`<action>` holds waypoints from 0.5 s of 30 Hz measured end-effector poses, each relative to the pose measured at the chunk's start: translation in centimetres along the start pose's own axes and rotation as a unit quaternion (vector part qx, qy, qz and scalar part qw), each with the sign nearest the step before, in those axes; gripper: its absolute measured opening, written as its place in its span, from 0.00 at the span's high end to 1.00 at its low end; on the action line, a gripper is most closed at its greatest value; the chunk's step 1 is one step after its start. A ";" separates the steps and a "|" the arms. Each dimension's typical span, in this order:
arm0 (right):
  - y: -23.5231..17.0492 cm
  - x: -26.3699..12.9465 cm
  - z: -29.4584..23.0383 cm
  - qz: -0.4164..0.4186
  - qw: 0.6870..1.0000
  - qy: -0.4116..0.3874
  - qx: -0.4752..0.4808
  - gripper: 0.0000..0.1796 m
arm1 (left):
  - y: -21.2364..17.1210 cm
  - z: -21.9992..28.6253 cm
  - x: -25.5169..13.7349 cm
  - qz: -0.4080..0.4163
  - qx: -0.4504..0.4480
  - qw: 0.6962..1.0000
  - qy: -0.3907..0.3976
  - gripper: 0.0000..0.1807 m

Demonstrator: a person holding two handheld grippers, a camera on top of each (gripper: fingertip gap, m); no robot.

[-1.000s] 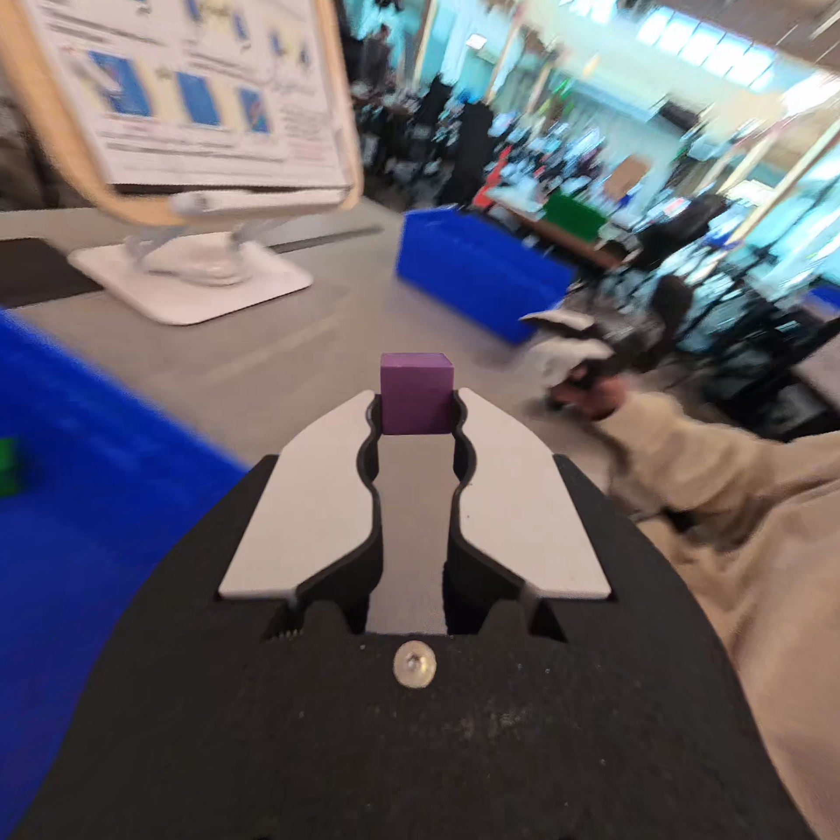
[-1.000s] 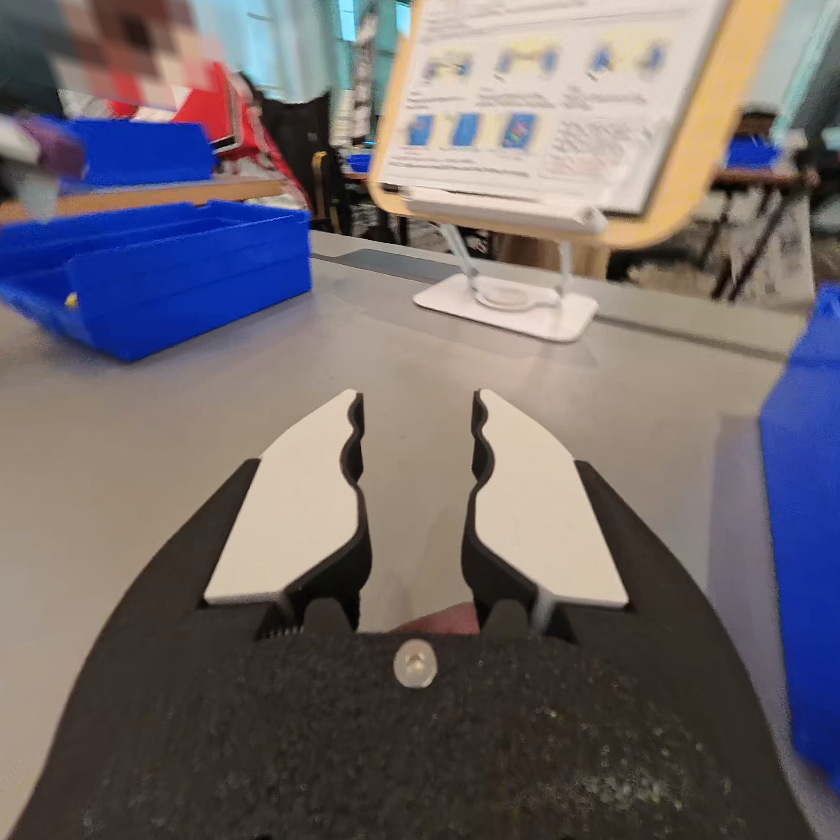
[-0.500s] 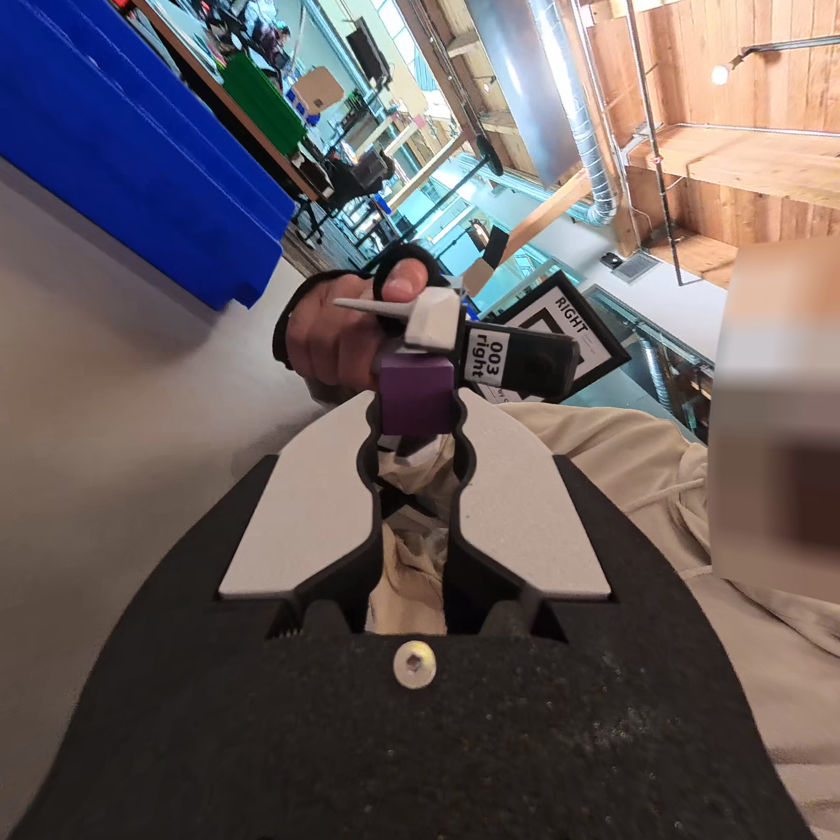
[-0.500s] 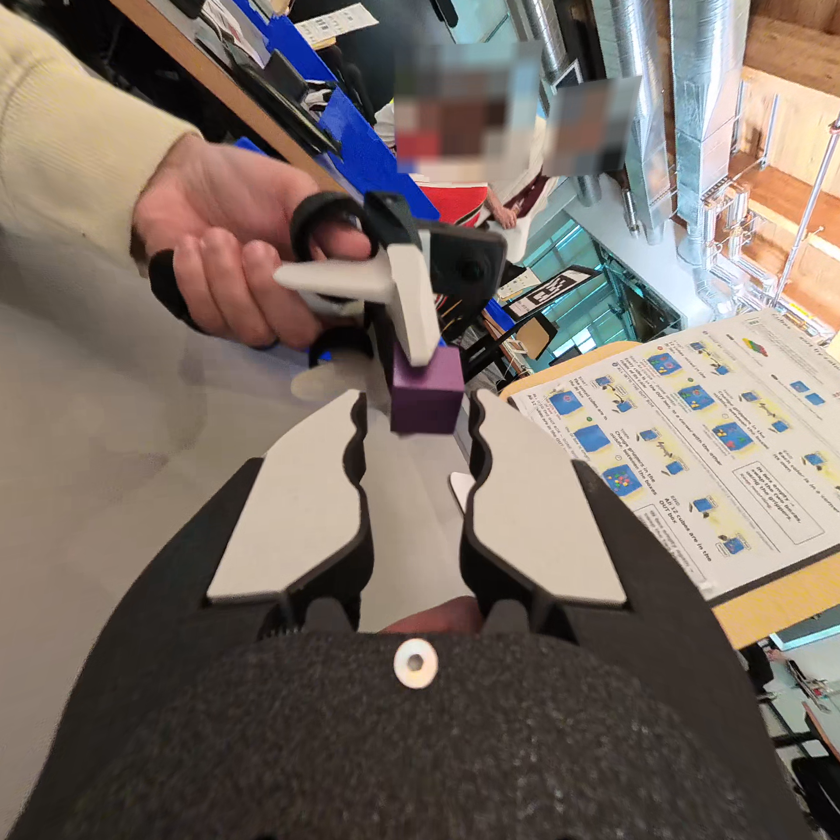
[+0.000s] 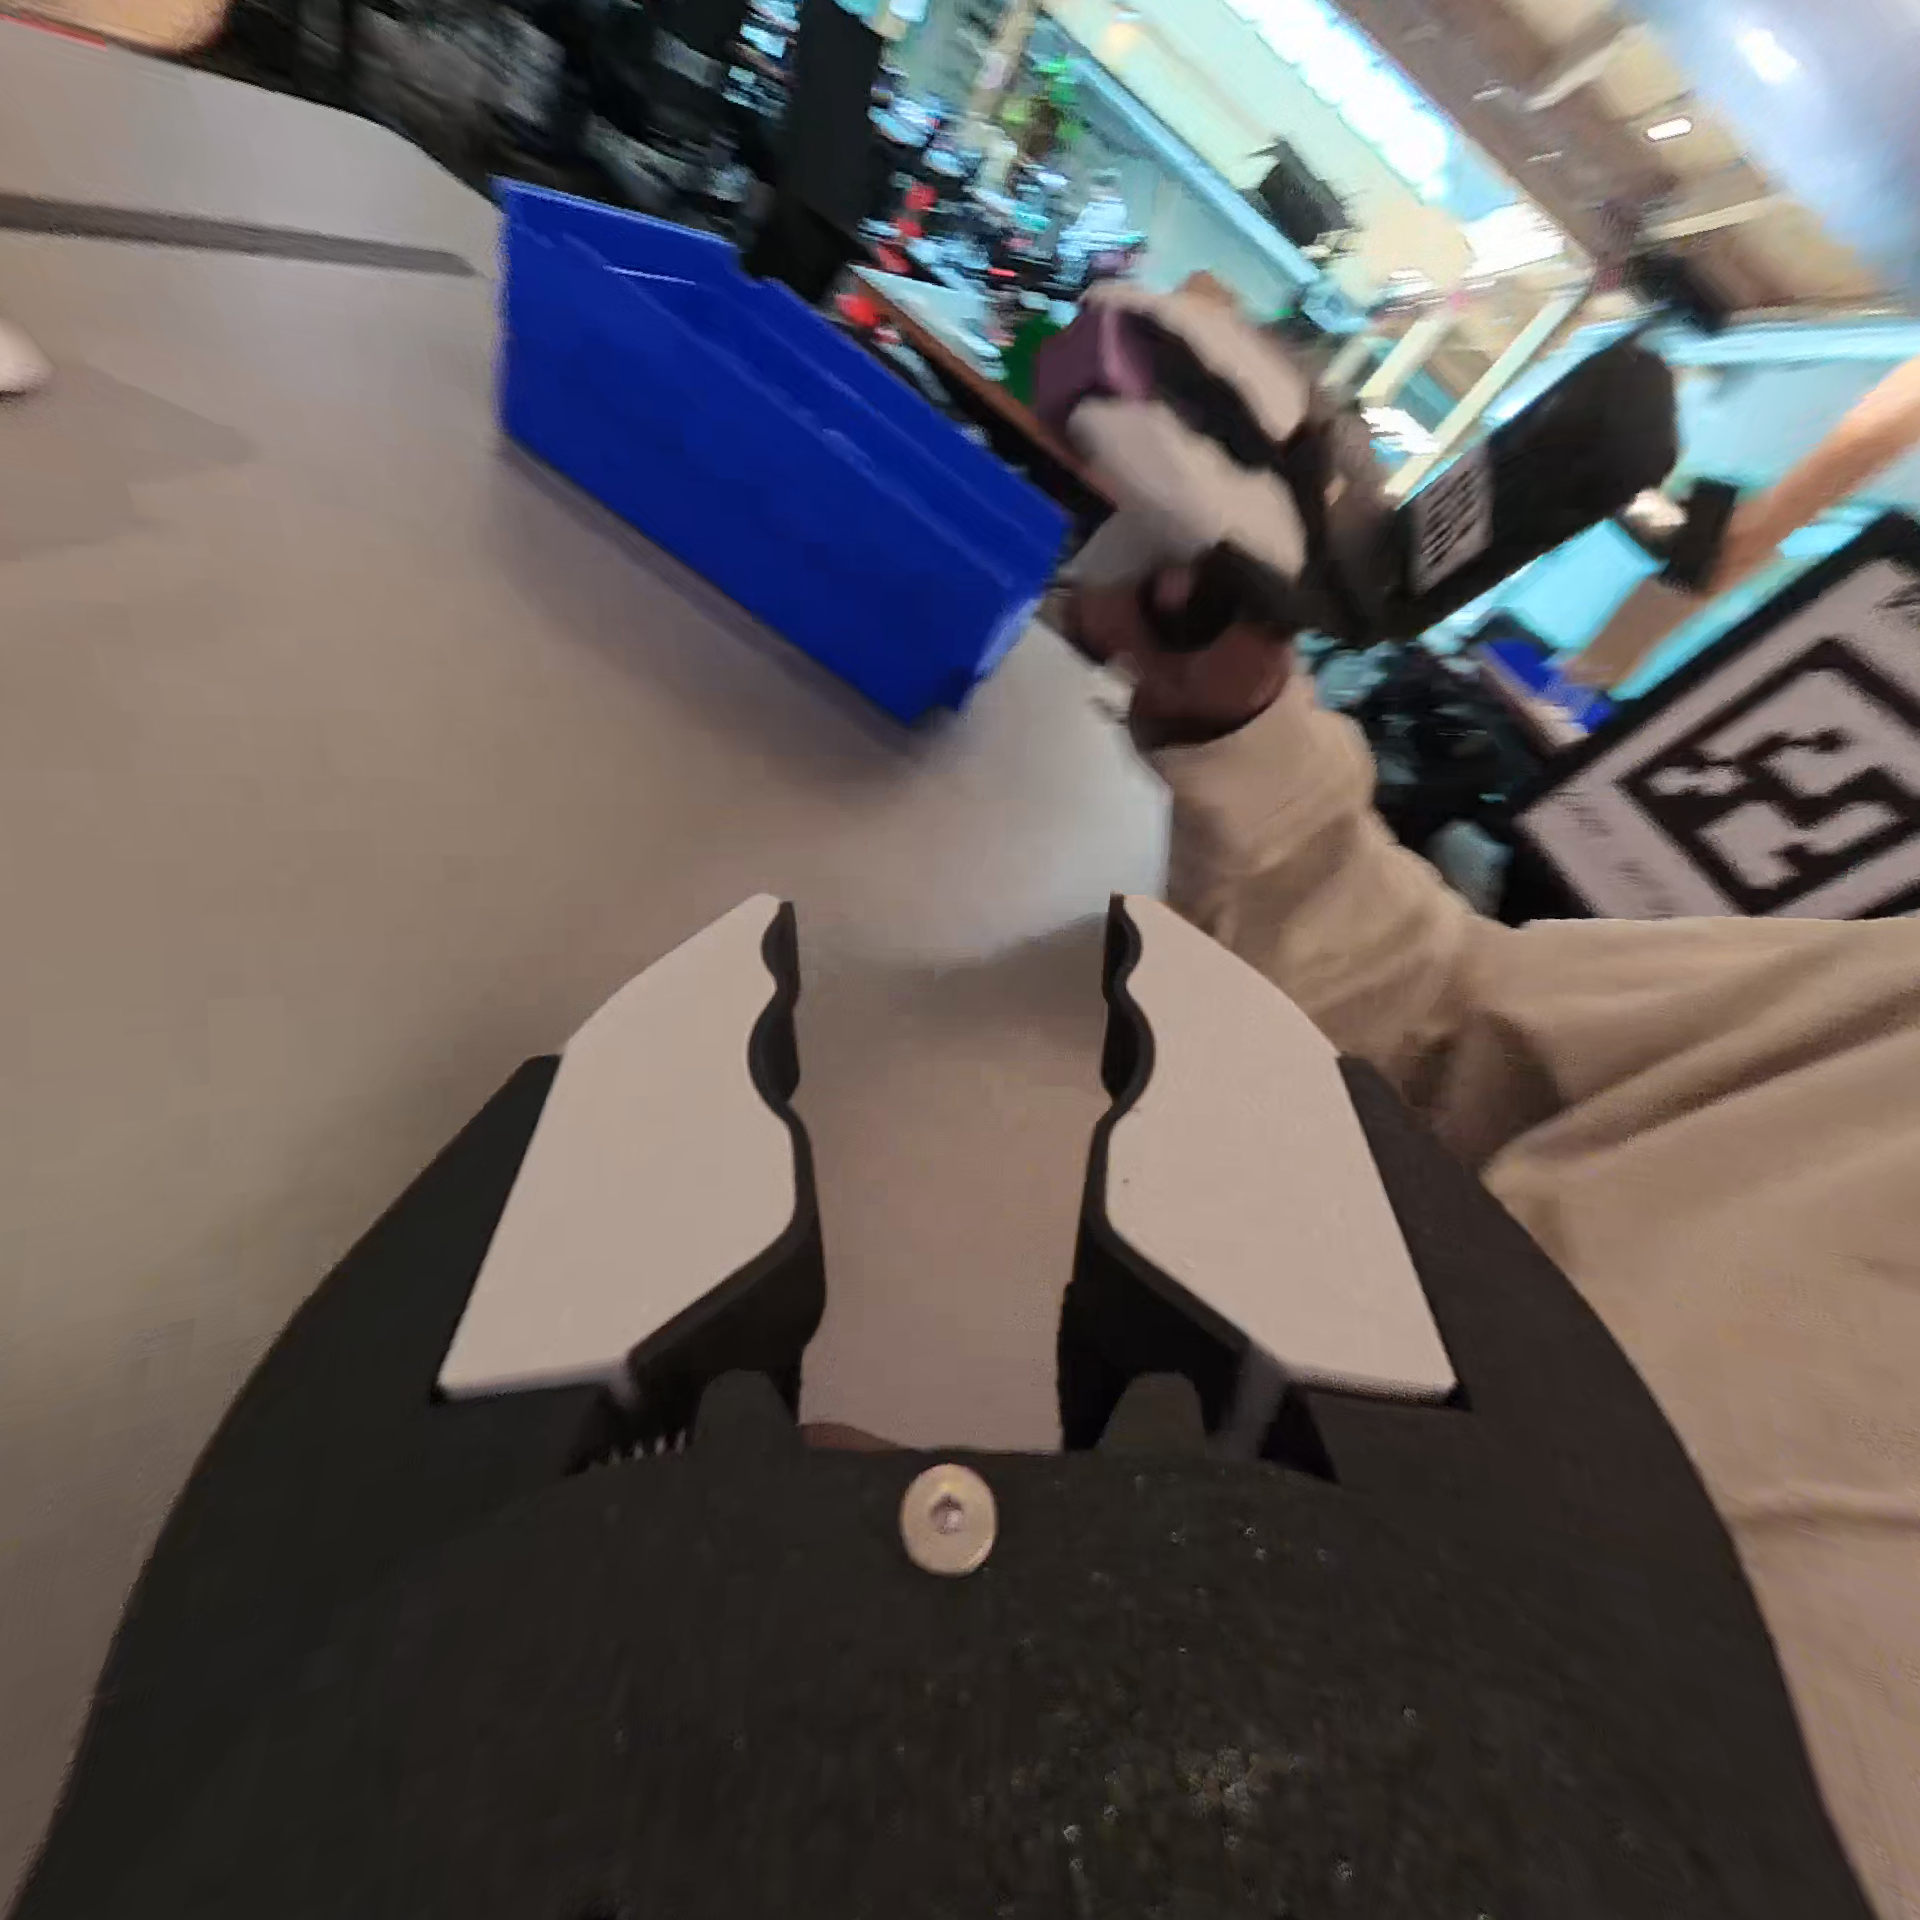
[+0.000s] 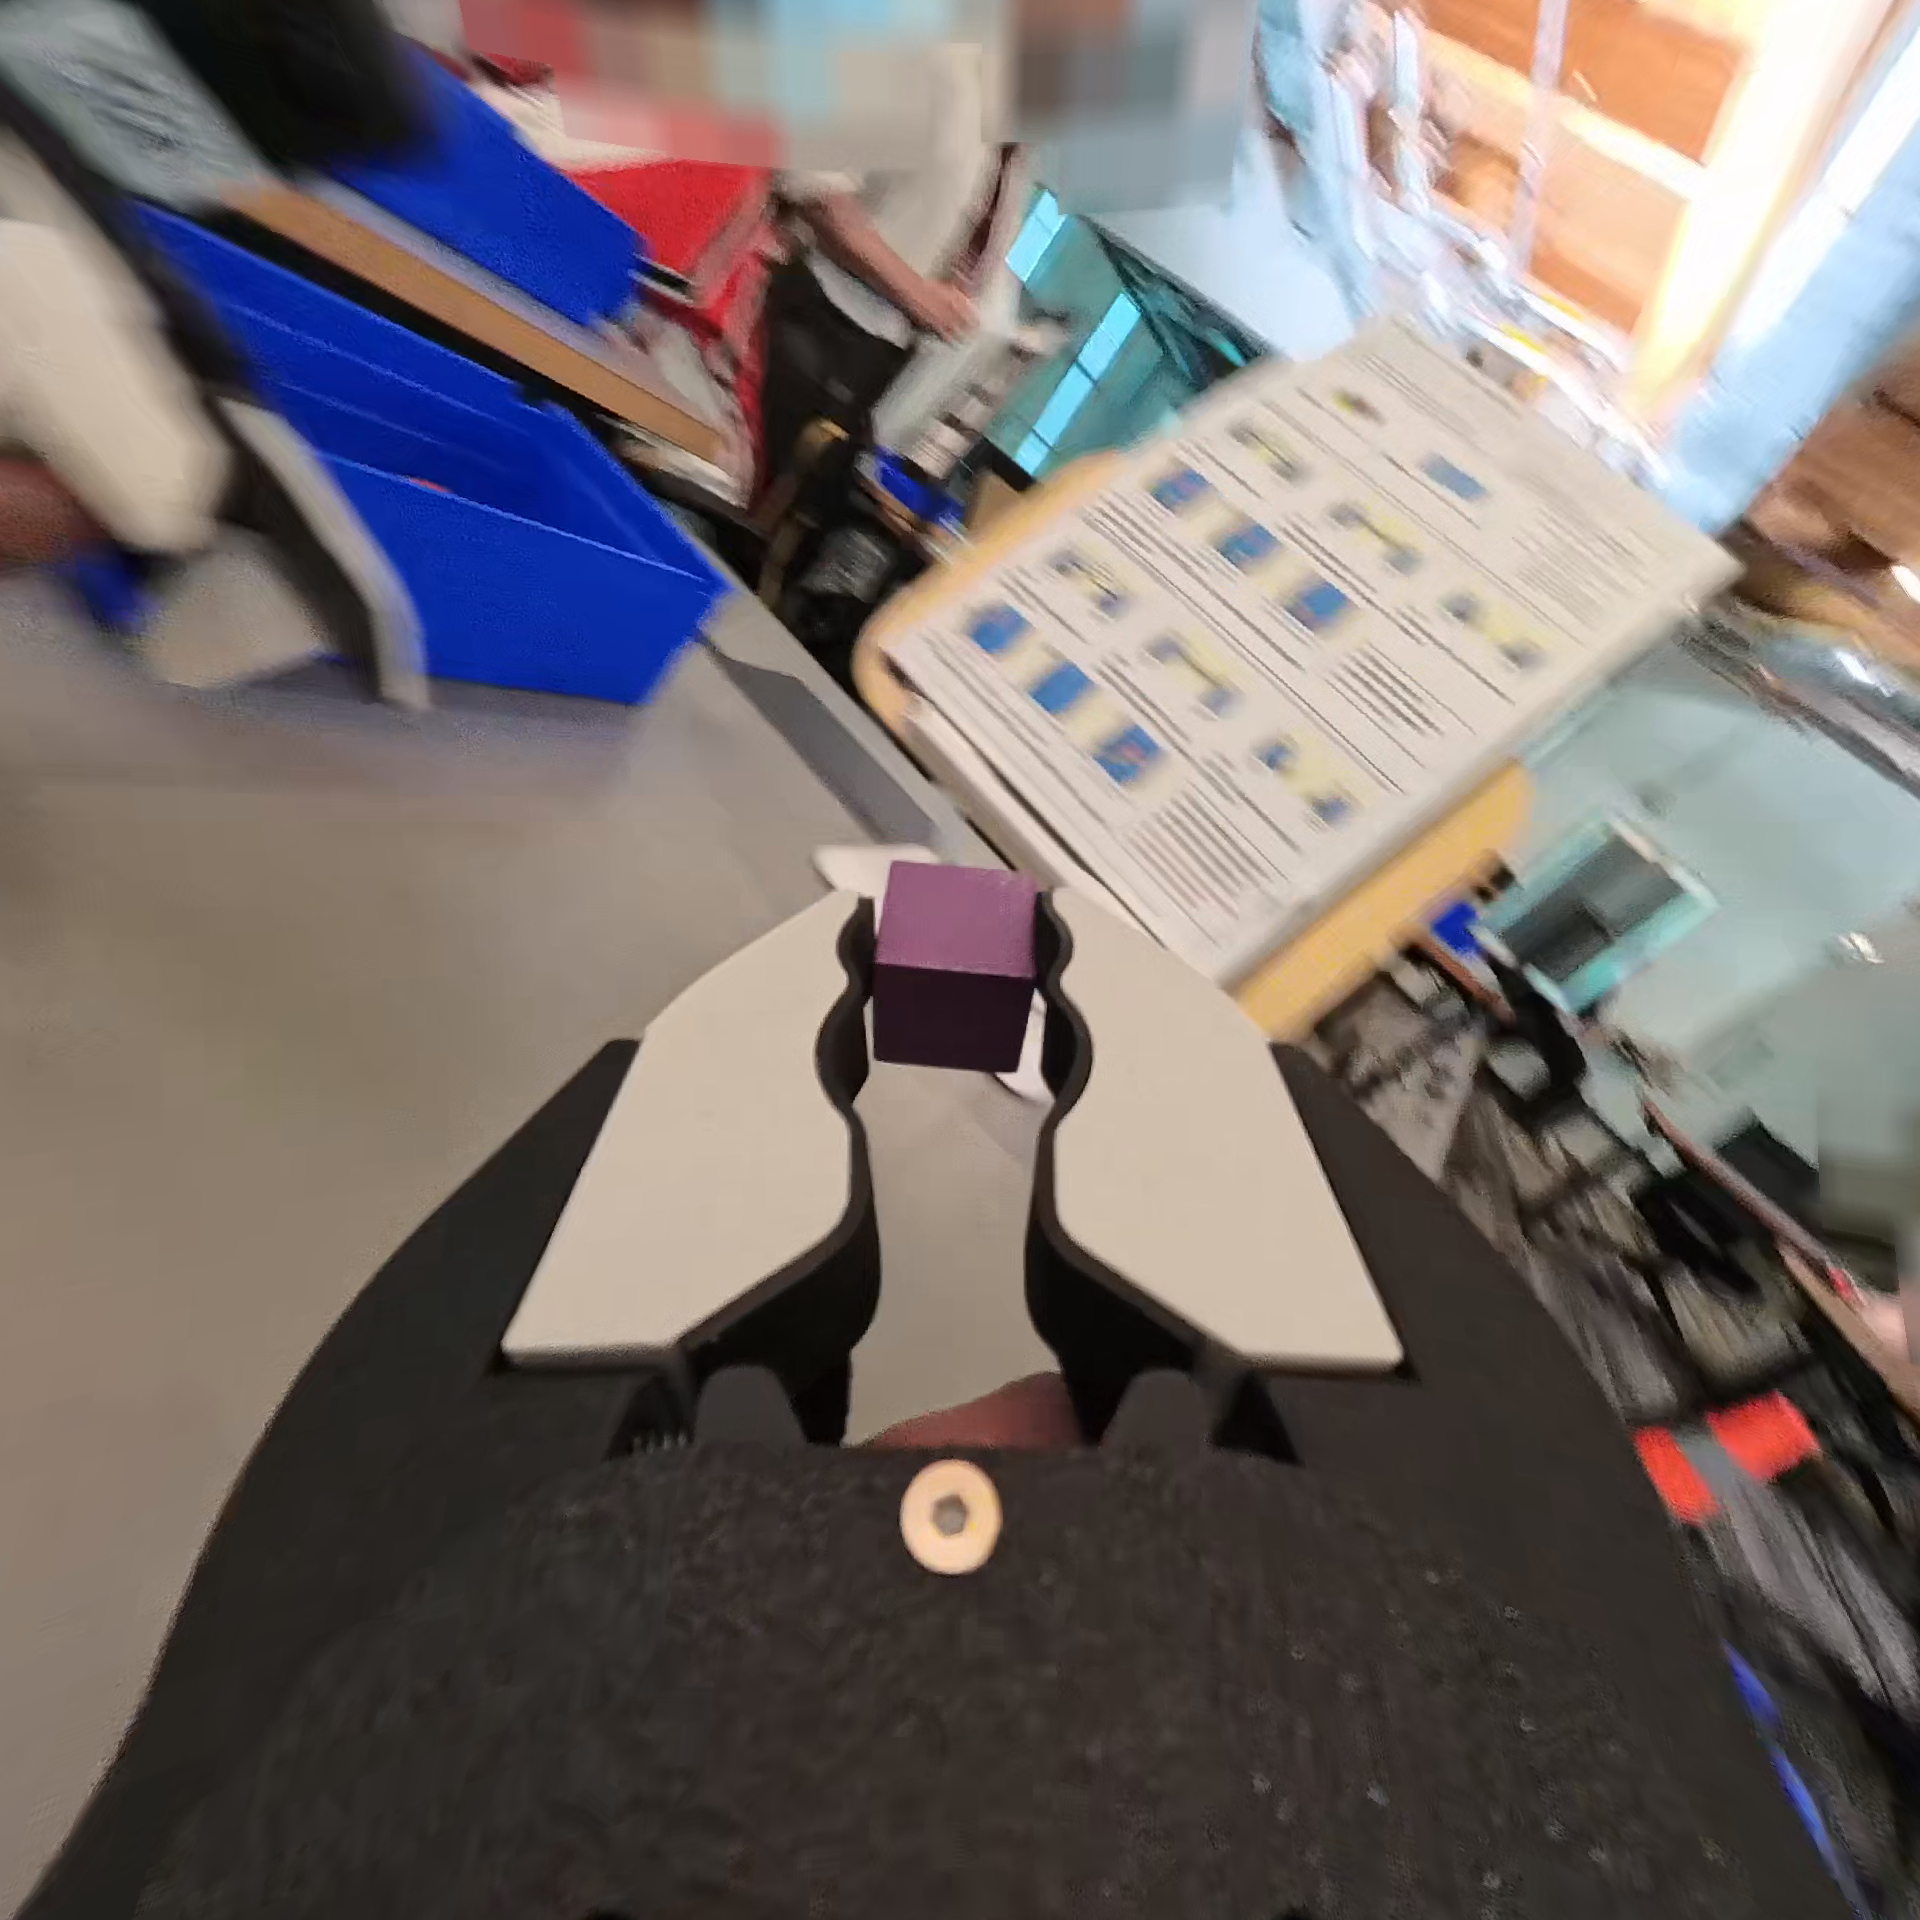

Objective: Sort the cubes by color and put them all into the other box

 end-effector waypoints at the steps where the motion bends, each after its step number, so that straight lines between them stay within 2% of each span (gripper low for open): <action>1: -1.2 -1.0 2.7 -0.031 0.999 -0.031 0.020 0.84 | -0.4 -0.5 -0.8 0.008 0.015 0.999 0.038 0.69; 4: -7.8 -3.8 10.7 -0.164 0.975 -0.097 0.112 0.84 | -1.4 -1.2 -2.6 0.028 0.034 0.994 0.102 0.70; 7: -17.7 -5.4 15.9 -0.330 0.919 -0.143 0.163 0.84 | -1.8 -1.5 -3.2 0.038 0.043 0.990 0.126 0.71; 9: -24.5 -5.2 15.7 -0.444 0.860 -0.108 0.225 0.83 | -2.0 -1.7 -2.9 0.033 0.055 0.988 0.137 0.71; 11: -28.7 -4.2 14.9 -0.497 0.820 -0.076 0.274 0.83 | -2.4 -1.8 -2.3 0.020 0.069 0.986 0.147 0.72; 15: -32.4 -2.1 13.5 -0.536 0.769 -0.038 0.346 0.83 | -3.4 -1.6 -0.9 -0.006 0.110 0.980 0.168 0.72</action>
Point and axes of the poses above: each gripper's, where its closed fingertips meet, x out along the fingers, y out of its top, z = x × y across the jaws, the point moved 1 cm from there along -x, back along the fingers, and after that the axes turned 4 degrees about -x, right-handed, at the moved point
